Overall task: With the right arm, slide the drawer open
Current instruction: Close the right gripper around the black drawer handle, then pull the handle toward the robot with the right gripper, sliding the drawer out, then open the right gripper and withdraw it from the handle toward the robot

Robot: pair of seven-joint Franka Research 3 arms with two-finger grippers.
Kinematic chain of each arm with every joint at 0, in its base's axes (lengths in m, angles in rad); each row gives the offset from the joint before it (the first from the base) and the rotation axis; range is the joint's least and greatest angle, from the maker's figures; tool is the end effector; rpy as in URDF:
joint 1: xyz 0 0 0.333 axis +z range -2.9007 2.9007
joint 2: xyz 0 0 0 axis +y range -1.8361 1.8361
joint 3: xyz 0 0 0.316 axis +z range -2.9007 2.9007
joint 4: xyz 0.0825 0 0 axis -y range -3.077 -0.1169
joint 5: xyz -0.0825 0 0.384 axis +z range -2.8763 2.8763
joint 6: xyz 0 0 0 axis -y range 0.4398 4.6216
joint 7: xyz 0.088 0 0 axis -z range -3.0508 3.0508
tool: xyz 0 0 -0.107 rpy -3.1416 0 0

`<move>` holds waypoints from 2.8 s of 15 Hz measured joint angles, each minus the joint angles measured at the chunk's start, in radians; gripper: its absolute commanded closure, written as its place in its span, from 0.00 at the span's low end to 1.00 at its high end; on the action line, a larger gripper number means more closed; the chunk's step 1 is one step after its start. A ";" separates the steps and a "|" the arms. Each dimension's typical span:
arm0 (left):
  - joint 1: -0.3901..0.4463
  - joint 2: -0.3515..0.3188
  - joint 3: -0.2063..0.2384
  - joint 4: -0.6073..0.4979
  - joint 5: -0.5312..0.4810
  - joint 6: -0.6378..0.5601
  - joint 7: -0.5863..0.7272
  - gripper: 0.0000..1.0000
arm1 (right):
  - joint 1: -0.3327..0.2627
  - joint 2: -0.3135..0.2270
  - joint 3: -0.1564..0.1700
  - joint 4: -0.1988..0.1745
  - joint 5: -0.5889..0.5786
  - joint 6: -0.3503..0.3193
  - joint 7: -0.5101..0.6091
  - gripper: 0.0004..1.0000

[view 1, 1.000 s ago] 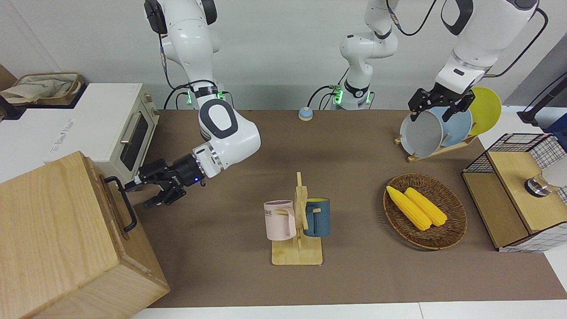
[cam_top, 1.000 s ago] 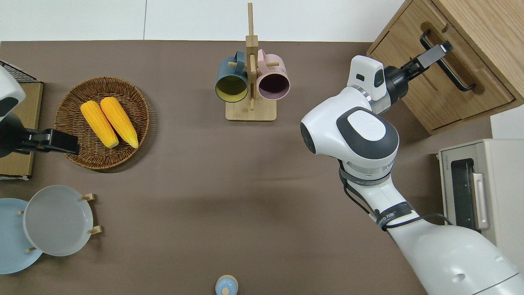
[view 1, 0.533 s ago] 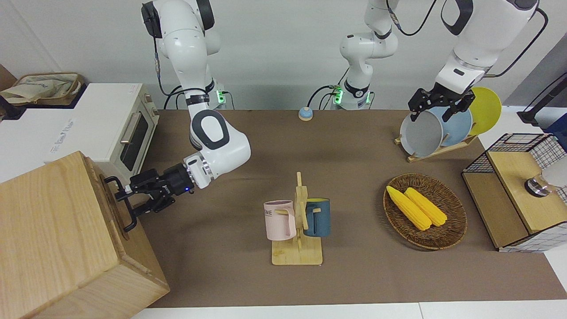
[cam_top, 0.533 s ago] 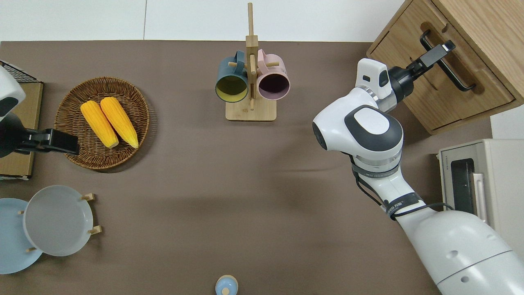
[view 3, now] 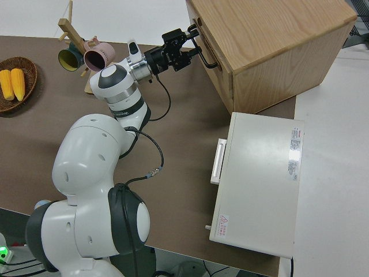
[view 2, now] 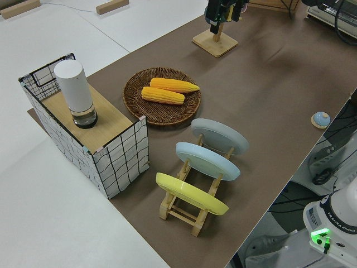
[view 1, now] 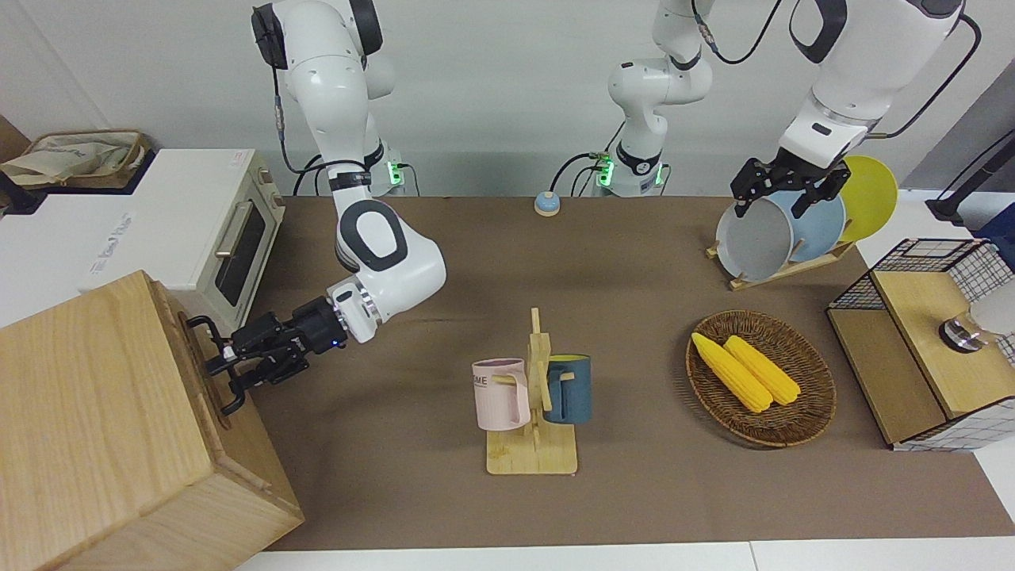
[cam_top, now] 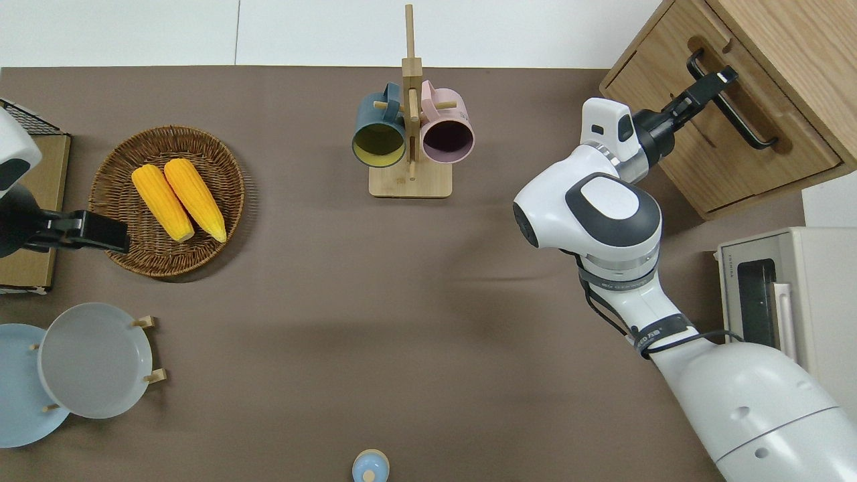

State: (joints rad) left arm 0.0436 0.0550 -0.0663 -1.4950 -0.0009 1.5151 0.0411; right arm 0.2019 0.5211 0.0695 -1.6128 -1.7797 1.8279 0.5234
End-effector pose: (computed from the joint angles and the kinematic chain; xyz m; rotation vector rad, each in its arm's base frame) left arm 0.5660 -0.0118 0.6245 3.1347 -0.1000 -0.0545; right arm 0.6986 0.1035 0.3830 1.5014 0.5062 0.4155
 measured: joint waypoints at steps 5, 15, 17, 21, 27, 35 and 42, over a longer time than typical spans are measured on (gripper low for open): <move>0.000 0.000 0.000 0.000 0.000 0.000 0.000 0.01 | 0.000 -0.005 0.000 -0.007 -0.023 -0.005 -0.010 1.00; 0.000 0.000 0.000 0.000 0.000 0.000 0.000 0.01 | 0.021 -0.006 0.005 -0.014 -0.017 -0.041 -0.004 1.00; 0.000 0.000 0.000 0.000 0.000 0.000 0.000 0.01 | 0.041 -0.006 0.012 -0.020 -0.007 -0.078 -0.004 1.00; 0.000 0.000 0.000 0.000 0.000 0.000 0.000 0.01 | 0.100 -0.007 0.015 -0.023 0.042 -0.150 -0.004 1.00; 0.000 0.000 0.000 0.000 0.000 0.000 0.000 0.01 | 0.199 -0.010 0.016 -0.025 0.125 -0.252 -0.007 1.00; 0.000 0.000 0.000 0.000 0.000 0.000 0.000 0.01 | 0.353 -0.011 0.020 -0.025 0.221 -0.384 -0.007 1.00; 0.000 0.000 0.000 0.000 0.000 0.000 0.000 0.01 | 0.420 -0.011 0.024 -0.021 0.262 -0.434 -0.009 1.00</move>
State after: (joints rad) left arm 0.0436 0.0550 -0.0663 -1.4950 -0.0009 1.5151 0.0411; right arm 0.6216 0.5099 0.0938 -1.6338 -1.5181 1.3938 0.5140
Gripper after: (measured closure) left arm 0.004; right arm 0.819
